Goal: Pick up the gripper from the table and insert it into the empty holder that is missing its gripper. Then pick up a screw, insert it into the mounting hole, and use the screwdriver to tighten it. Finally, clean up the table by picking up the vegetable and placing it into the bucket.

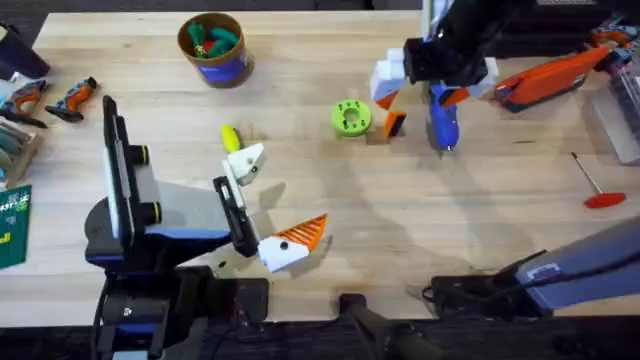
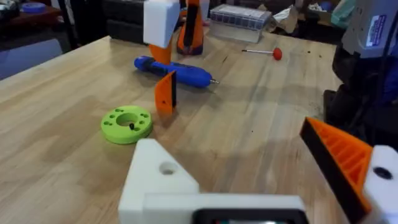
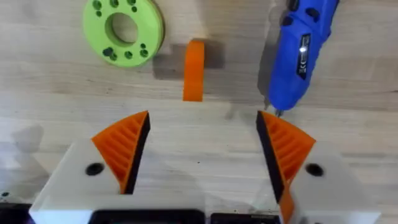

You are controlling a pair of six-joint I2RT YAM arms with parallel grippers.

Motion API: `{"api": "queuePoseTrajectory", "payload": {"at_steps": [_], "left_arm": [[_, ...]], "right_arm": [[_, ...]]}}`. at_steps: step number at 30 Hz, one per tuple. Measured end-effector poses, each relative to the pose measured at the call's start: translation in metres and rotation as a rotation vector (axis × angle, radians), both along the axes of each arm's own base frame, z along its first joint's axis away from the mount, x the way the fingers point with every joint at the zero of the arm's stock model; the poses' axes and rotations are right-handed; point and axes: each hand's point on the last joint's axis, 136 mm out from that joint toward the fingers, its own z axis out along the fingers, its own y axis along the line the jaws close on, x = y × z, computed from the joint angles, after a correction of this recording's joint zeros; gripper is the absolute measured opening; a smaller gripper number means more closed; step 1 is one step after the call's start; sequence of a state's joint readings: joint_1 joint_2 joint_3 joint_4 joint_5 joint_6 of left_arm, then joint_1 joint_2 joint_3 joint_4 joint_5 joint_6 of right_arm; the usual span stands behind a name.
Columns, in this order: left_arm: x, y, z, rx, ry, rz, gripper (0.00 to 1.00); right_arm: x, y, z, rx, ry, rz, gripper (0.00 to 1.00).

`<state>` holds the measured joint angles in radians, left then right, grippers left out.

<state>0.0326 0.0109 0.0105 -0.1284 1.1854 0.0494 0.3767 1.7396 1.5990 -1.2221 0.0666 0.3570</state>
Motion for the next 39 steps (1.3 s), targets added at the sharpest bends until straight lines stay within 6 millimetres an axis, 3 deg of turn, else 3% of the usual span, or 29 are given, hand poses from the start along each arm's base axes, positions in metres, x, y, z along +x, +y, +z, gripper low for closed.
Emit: {"api": "queuePoseTrajectory", "payload": {"at_steps": [7, 15, 24, 30, 39], "left_arm": [[0.0, 0.0, 0.0, 0.0, 0.0, 0.0, 0.985], [0.0, 0.0, 0.0, 0.0, 0.0, 0.0, 0.985], [0.0, 0.0, 0.0, 0.0, 0.0, 0.0, 0.986], [0.0, 0.0, 0.0, 0.0, 0.0, 0.0, 0.986], [0.0, 0.0, 0.0, 0.0, 0.0, 0.0, 0.986]], "right_arm": [[0.006, 0.002, -0.021, -0.017, 0.044, -0.006, 0.99], [0.021, 0.011, -0.028, -0.002, -0.001, 0.024, 0.989], [0.02, 0.011, -0.055, -0.03, 0.071, 0.034, 0.954], [0.017, 0.011, -0.061, -0.036, 0.085, 0.034, 0.932], [0.013, 0.01, -0.068, -0.042, 0.101, 0.037, 0.758]]}}
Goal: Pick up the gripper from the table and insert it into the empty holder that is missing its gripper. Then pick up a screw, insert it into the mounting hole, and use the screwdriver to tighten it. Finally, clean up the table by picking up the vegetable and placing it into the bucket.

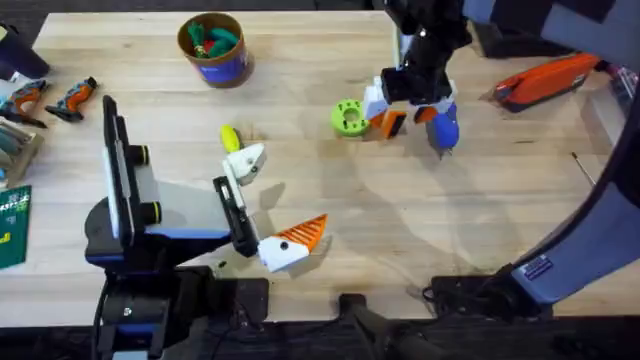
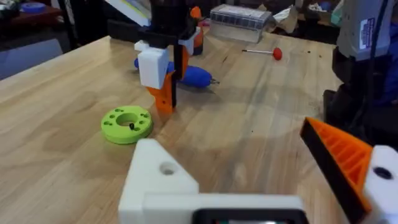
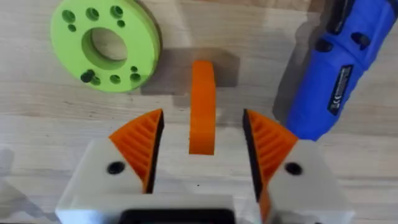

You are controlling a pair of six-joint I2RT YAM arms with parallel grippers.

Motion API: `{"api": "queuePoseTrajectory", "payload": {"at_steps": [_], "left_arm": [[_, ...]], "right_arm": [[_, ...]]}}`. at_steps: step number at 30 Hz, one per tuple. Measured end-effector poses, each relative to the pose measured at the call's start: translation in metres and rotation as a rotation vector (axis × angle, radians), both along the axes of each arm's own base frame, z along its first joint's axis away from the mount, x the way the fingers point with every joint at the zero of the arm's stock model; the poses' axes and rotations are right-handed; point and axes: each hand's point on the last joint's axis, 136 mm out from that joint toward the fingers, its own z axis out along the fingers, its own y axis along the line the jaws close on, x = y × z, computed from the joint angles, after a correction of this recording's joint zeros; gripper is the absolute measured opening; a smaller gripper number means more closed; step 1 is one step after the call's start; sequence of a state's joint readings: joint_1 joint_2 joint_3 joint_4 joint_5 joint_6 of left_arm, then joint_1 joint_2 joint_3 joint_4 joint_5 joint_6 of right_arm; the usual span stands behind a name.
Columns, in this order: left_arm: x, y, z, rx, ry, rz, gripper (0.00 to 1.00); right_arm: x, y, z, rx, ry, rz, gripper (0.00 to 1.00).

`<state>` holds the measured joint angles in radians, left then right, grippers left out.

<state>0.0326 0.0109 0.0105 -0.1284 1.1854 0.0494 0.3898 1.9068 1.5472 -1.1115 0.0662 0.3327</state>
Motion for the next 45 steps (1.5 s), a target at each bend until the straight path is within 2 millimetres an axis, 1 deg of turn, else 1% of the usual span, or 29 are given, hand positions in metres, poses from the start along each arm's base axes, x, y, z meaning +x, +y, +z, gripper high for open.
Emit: {"api": "queuePoseTrajectory", "payload": {"at_steps": [6, 9, 11, 12, 13, 14, 23, 27, 30, 35, 38, 41, 45], "left_arm": [[0.0, 0.0, 0.0, 0.0, 0.0, 0.0, 0.986], [0.0, 0.0, 0.0, 0.0, 0.0, 0.0, 0.986], [0.0, 0.0, 0.0, 0.0, 0.0, 0.0, 0.986], [0.0, 0.0, 0.0, 0.0, 0.0, 0.0, 0.986], [0.0, 0.0, 0.0, 0.0, 0.0, 0.0, 0.986], [0.0, 0.0, 0.0, 0.0, 0.0, 0.0, 0.986], [0.0, 0.0, 0.0, 0.0, 0.0, 0.0, 0.986], [0.0, 0.0, 0.0, 0.0, 0.0, 0.0, 0.986], [0.0, 0.0, 0.0, 0.0, 0.0, 0.0, 0.986], [0.0, 0.0, 0.0, 0.0, 0.0, 0.0, 0.986], [0.0, 0.0, 0.0, 0.0, 0.0, 0.0, 0.986], [0.0, 0.0, 0.0, 0.0, 0.0, 0.0, 0.985], [0.0, 0.0, 0.0, 0.0, 0.0, 0.0, 0.985]], "right_arm": [[0.003, 0.001, 0.0, 0.005, -0.012, 0.0, 0.497], [0.004, 0.002, 0.0, 0.006, -0.016, 0.0, 0.39], [0.004, 0.001, 0.0, 0.006, -0.015, 0.0, 0.25], [0.004, 0.001, 0.0, 0.005, -0.015, 0.004, 0.13], [0.004, 0.001, 0.0, 0.005, -0.015, -0.004, 0.041], [0.004, 0.001, 0.0, 0.005, -0.015, -0.001, 0.017], [0.001, 0.0, 0.0, 0.002, -0.006, 0.0, 0.016], [-0.007, -0.003, 0.009, -0.001, 0.002, -0.001, 0.016], [-0.007, -0.004, 0.032, 0.027, -0.058, -0.005, 0.016], [-0.012, -0.002, 0.094, 0.161, -0.216, -0.019, 0.016], [-0.016, -0.002, 0.125, 0.26, -0.291, -0.03, 0.016], [-0.019, -0.001, 0.146, 0.354, -0.332, -0.041, 0.016], [-0.022, 0.006, 0.163, 0.502, -0.333, -0.049, 0.015]]}}
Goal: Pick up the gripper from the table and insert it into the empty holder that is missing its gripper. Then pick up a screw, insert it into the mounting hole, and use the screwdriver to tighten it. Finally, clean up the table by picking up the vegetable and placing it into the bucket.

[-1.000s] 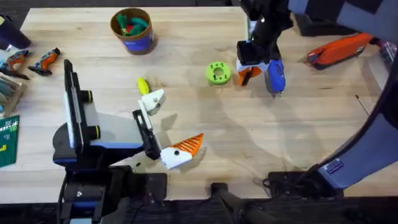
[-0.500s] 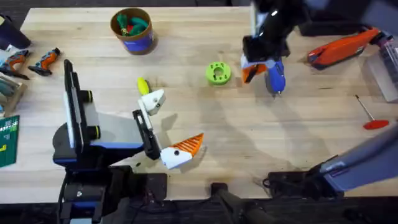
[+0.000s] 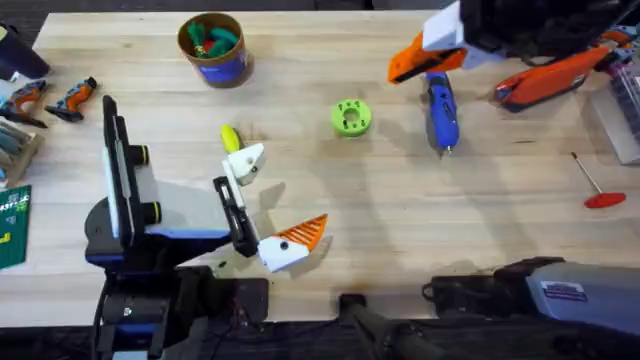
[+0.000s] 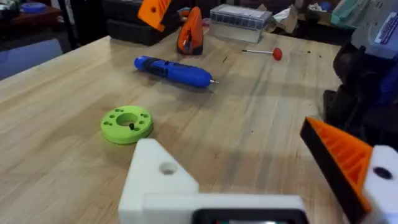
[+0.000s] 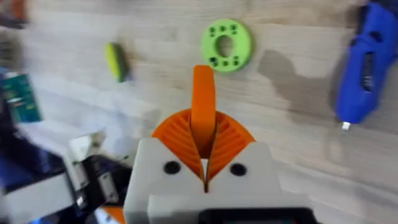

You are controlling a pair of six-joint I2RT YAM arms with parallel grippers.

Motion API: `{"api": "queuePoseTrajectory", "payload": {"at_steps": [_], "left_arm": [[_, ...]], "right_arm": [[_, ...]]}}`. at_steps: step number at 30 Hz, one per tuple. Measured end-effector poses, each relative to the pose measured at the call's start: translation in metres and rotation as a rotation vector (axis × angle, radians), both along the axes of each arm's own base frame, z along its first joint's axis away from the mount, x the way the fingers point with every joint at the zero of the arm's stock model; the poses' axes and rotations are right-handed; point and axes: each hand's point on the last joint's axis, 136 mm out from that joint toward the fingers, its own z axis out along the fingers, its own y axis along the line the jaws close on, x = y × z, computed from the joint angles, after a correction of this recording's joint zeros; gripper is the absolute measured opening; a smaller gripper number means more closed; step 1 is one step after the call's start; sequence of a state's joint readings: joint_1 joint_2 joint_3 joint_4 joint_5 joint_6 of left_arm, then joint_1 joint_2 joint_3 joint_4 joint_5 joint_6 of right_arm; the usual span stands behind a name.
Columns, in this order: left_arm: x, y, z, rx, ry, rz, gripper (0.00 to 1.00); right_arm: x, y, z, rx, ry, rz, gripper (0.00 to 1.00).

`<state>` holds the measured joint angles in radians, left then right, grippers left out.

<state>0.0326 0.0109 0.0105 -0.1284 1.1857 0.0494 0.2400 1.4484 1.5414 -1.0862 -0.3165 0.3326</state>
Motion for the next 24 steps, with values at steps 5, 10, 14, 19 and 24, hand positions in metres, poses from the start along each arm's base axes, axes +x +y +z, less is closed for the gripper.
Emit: {"api": "queuePoseTrajectory", "payload": {"at_steps": [5, 10, 14, 19, 24], "left_arm": [[0.0, 0.0, 0.0, 0.0, 0.0, 0.0, 0.985], [0.0, 0.0, 0.0, 0.0, 0.0, 0.0, 0.985], [0.0, 0.0, 0.0, 0.0, 0.0, 0.0, 0.985], [0.0, 0.0, 0.0, 0.0, 0.0, 0.0, 0.985], [0.0, 0.0, 0.0, 0.0, 0.0, 0.0, 0.985]], "right_arm": [[-0.006, 0.024, 0.015, 0.188, -0.021, 0.149, 0.015], [-0.014, 0.048, 0.009, 0.303, -0.032, 0.274, 0.015], [-0.014, 0.063, 0.005, 0.404, -0.057, 0.338, 0.015], [-0.009, 0.074, -0.001, 0.509, -0.073, 0.353, 0.015], [-0.003, 0.083, -0.002, 0.605, -0.103, 0.362, 0.015]]}}
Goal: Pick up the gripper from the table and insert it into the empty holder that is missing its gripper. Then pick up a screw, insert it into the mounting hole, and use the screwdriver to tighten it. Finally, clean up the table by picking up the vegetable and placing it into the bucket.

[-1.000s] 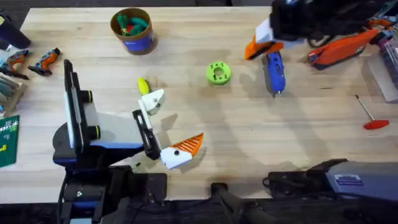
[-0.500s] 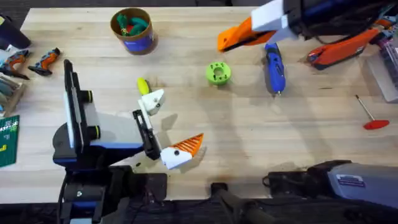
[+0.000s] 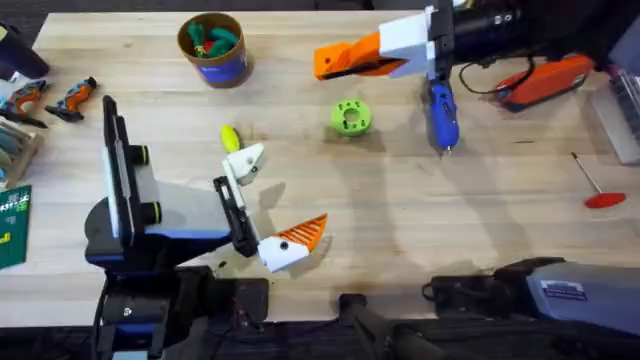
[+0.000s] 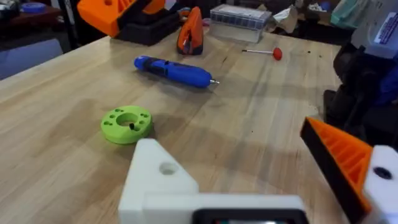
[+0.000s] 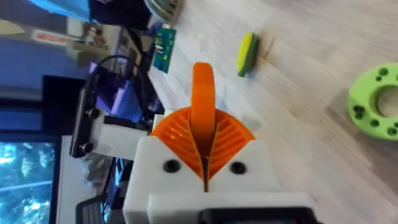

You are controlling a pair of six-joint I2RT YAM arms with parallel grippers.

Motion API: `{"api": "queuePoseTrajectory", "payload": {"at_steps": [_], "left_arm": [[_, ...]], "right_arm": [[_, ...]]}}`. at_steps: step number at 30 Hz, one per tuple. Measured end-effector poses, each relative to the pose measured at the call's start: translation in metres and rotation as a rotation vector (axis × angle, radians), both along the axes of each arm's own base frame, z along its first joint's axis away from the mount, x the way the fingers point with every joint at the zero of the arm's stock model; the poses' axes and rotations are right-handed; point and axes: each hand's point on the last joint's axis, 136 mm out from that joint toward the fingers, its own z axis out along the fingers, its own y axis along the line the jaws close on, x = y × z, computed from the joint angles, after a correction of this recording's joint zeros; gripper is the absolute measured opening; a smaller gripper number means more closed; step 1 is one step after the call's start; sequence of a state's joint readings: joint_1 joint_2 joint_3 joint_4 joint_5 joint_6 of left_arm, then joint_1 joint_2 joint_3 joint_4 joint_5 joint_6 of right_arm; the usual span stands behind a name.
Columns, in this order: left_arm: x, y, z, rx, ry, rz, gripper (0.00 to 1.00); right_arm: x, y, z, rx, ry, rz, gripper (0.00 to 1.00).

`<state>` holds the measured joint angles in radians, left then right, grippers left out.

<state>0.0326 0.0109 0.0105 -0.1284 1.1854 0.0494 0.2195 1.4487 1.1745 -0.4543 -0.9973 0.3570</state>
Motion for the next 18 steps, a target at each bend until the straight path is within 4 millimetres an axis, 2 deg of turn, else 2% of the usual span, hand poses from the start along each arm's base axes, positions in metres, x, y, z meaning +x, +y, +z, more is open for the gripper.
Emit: {"api": "queuePoseTrajectory", "payload": {"at_steps": [8, 13, 18], "left_arm": [[0.0, 0.0, 0.0, 0.0, 0.0, 0.0, 0.985], [0.0, 0.0, 0.0, 0.0, 0.0, 0.0, 0.985], [0.0, 0.0, 0.0, 0.0, 0.0, 0.0, 0.985]], "right_arm": [[0.01, 0.012, 0.014, 0.195, -0.086, 0.032, 0.014], [0.002, 0.015, 0.024, 0.313, -0.123, 0.068, 0.014], [-0.015, 0.014, 0.005, 0.359, 0.003, 0.078, 0.014]]}}
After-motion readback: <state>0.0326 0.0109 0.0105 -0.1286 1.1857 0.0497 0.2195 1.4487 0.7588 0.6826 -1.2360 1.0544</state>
